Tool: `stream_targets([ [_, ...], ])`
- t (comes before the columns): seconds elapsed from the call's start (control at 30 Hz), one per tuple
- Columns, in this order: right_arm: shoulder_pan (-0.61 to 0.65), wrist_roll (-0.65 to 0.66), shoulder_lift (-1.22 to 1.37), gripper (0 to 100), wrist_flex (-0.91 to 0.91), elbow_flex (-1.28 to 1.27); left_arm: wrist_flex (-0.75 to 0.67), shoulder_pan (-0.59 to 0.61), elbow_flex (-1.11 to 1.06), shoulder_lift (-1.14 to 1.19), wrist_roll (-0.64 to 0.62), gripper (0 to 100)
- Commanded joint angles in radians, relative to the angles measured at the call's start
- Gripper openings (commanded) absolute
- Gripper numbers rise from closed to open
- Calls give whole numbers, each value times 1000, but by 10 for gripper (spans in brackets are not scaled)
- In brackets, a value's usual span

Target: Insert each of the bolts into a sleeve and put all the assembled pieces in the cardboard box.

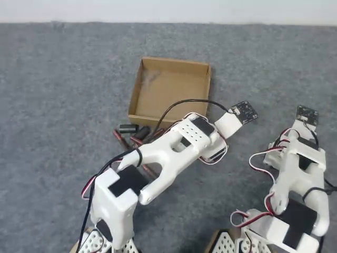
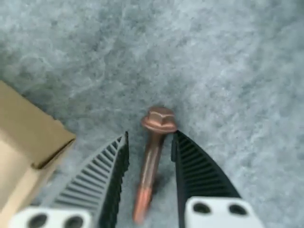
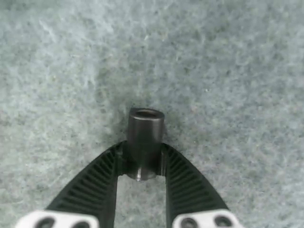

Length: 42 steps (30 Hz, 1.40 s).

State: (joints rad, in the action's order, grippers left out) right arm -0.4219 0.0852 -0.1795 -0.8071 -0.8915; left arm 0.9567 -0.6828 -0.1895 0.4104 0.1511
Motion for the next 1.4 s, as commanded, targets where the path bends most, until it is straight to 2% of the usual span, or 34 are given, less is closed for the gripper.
stream_targets([
  [0.0, 19, 15, -45, 7, 16, 5, 25, 8, 88, 6, 2, 145],
  [0.13, 19, 15, -45, 7, 16, 5, 80, 3, 140, 51, 5, 126],
  [0.3, 19, 15, -45, 7, 16, 5, 167, -11, 240, 127, 6, 6],
  [0.47, 19, 15, -45, 7, 18, 5, 245, -9, 329, 195, 8, 11],
  [0.67, 19, 15, -45, 7, 19, 5, 285, -8, 335, 192, 5, 10],
  [0.9, 18, 15, -45, 7, 19, 5, 298, -5, 225, 46, 3, 10],
  [1.2, 16, 15, -45, 7, 19, 5, 298, 104, 67, -199, 2, 10],
  [1.37, 16, 15, -45, 7, 19, 5, 298, 123, -21, -339, 0, 10],
])
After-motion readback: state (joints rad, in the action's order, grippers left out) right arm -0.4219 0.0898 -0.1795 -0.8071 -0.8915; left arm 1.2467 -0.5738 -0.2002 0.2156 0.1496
